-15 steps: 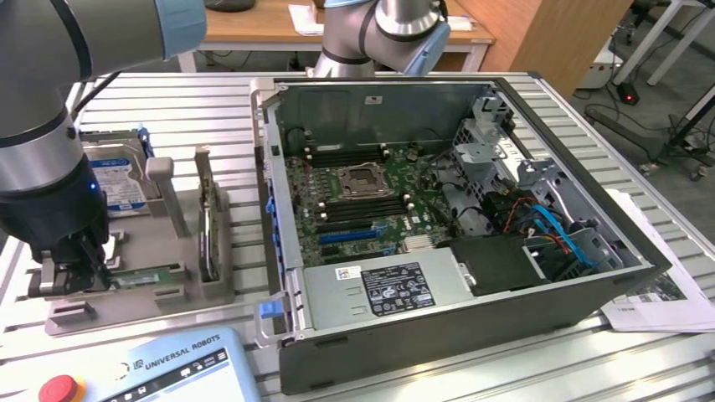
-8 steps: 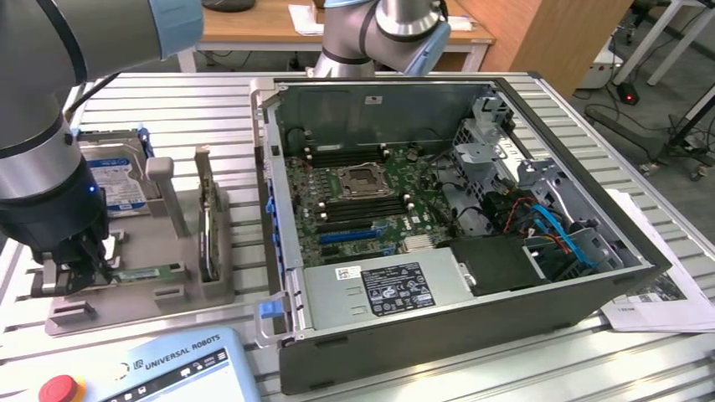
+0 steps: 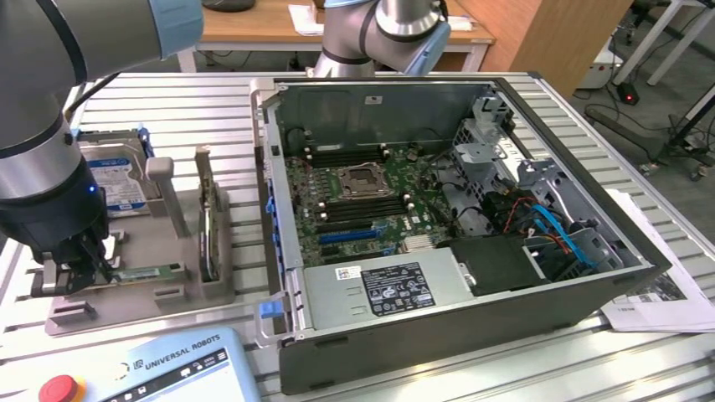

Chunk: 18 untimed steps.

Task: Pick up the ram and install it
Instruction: 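Pick up the ram and move it above insertion slot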

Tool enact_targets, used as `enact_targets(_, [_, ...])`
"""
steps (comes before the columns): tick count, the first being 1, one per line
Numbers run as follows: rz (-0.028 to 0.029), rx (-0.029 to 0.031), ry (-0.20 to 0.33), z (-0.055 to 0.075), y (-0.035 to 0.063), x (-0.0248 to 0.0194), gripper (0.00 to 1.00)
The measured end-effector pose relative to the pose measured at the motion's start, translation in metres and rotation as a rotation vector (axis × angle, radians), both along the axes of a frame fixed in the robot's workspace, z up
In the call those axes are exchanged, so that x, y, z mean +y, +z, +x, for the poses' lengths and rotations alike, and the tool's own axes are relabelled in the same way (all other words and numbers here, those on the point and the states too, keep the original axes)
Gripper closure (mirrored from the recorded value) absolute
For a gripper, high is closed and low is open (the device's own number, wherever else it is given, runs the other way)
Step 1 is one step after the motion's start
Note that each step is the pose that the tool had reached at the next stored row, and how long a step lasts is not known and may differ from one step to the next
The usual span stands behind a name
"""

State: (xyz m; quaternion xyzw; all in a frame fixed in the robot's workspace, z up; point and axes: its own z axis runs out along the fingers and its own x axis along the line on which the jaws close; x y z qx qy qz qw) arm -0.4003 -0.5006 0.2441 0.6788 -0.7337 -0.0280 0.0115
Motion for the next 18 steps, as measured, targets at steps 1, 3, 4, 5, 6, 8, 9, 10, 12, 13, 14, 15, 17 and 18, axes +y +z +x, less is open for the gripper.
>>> enact_targets(1, [-0.0002, 0.0001, 0.0, 0.0, 0.0, 0.0, 0.87])
enact_targets(3, [-0.0005, 0.0001, 0.0, 0.0, 0.0, 0.0, 0.87])
enact_targets(4, [-0.0008, 0.0001, 0.0, 0.0, 0.0, 0.0, 0.87])
enact_targets(5, [-0.0052, 0.0, 0.0, 0.0001, 0.0, 0.0008, 0.87])
enact_targets(6, [-0.0116, 0.0001, 0.0, 0.0001, 0.0001, 0.0017, 0.87])
enact_targets(8, [-0.0229, 0.0001, 0.0, 0.0, 0.0, 0.0029, 0.87])
enact_targets(9, [-0.027, 0.0001, 0.0, 0.0, 0.0, 0.0032, 0.87])
enact_targets(10, [-0.0278, 0.0, 0.0, 0.0, 0.0, 0.0031, 0.87])
enact_targets(12, [-0.0279, 0.0, 0.0, 0.0, 0.0, 0.0031, 0.87])
enact_targets(13, [-0.0279, 0.0001, 0.0, 0.0, 0.0, 0.0031, 0.87])
enact_targets(14, [-0.0279, 0.0, 0.0, 0.0, 0.0, 0.0031, 0.87])
enact_targets(15, [-0.0272, 0.0001, 0.0, -0.0001, 0.0, 0.0029, 0.87])
enact_targets(17, [-0.0206, 0.0001, 0.0, 0.0, 0.0, 0.0013, 0.87])
enact_targets(18, [-0.0172, 0.0001, 0.0, 0.0, 0.0, 0.0004, 0.87])
